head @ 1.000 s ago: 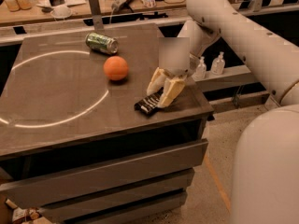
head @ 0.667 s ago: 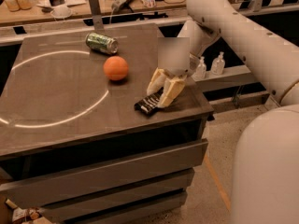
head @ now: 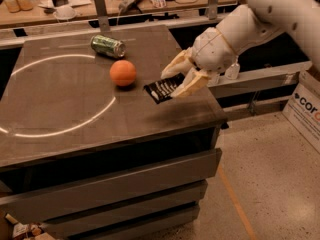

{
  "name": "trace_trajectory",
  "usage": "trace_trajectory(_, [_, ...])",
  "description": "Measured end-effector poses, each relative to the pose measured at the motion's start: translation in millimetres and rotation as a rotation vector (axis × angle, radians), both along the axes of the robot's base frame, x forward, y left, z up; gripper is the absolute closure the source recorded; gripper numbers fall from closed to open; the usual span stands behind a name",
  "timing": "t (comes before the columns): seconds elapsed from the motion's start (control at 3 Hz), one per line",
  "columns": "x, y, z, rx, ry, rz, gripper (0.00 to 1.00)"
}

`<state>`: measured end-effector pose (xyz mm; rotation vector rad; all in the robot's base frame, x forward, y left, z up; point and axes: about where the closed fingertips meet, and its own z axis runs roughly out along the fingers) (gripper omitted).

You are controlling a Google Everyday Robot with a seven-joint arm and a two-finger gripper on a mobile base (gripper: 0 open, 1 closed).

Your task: Move rxbar chocolate near green can

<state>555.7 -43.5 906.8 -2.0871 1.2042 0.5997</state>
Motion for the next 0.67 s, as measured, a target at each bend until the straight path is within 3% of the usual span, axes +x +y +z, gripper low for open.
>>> trace_trajectory(0.33, [-7.7, -25.0, 51.6, 0.176, -0.127, -0.108, 1.00])
trace_trajectory(0.67, [5.7, -44.6, 77.5, 0.292, -0.176, -0.247, 1.00])
